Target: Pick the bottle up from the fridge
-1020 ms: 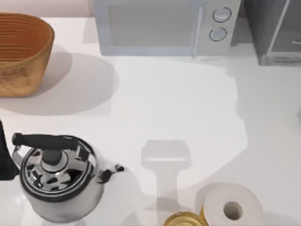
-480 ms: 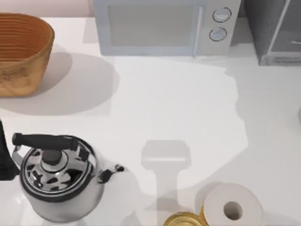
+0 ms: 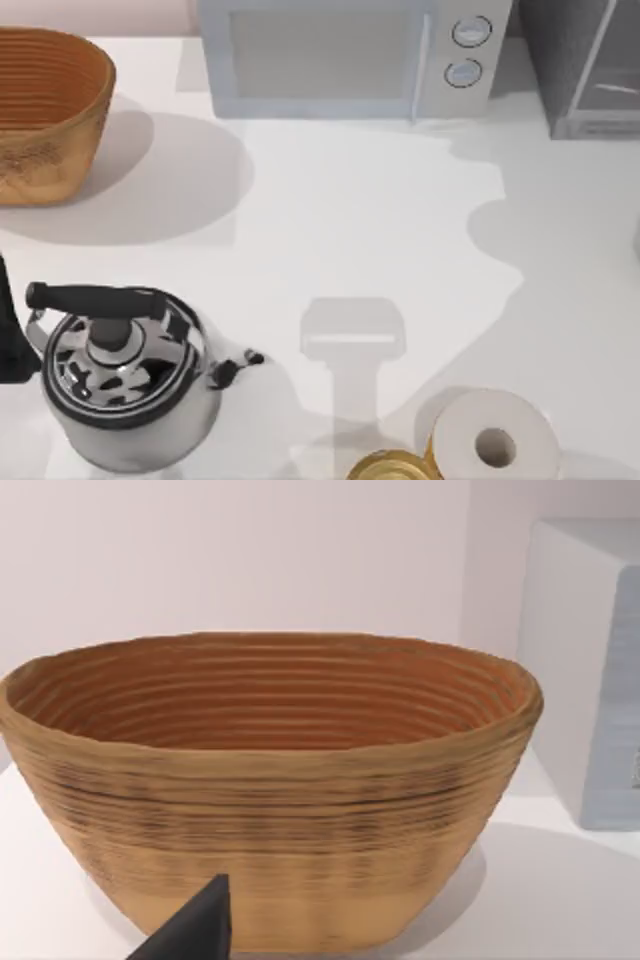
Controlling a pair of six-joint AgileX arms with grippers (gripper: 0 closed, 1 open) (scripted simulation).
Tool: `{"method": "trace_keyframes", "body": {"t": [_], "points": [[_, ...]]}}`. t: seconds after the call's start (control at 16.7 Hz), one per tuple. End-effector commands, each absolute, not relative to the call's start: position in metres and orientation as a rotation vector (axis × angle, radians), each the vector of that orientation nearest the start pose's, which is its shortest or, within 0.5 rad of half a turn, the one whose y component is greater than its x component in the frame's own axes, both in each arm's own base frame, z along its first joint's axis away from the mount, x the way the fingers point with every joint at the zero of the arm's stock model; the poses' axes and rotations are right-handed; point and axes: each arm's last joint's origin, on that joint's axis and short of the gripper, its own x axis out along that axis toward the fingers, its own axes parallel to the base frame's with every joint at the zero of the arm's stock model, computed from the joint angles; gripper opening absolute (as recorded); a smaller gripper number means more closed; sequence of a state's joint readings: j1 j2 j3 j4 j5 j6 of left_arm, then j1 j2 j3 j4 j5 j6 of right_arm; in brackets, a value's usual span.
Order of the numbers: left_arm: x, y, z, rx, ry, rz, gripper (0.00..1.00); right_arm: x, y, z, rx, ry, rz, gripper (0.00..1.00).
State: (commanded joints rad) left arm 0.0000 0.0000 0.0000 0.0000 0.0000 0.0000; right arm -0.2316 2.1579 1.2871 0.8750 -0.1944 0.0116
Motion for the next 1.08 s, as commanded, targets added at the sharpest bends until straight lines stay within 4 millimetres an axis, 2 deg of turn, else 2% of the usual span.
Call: {"method": "trace_keyframes", "body": {"t": [0.18, 0.42, 0.54, 1.08], "points": [[0.106, -0.001, 0.160, 0.000, 0.000, 0.000, 1.00, 0.463, -0.098, 0.186, -0.001, 0.002, -0.013, 0.00], [0.106, -0.001, 0.160, 0.000, 0.000, 0.000, 1.00, 0.462, -0.098, 0.183, 0.002, 0.007, -0.012, 0.00], [0.106, -0.001, 0.160, 0.000, 0.000, 0.000, 1.00, 0.454, -0.099, 0.185, 0.000, 0.005, -0.014, 0.00], [0.106, -0.001, 0.160, 0.000, 0.000, 0.000, 1.00, 0.370, -0.097, 0.182, 0.003, 0.013, -0.013, 0.00]]}}
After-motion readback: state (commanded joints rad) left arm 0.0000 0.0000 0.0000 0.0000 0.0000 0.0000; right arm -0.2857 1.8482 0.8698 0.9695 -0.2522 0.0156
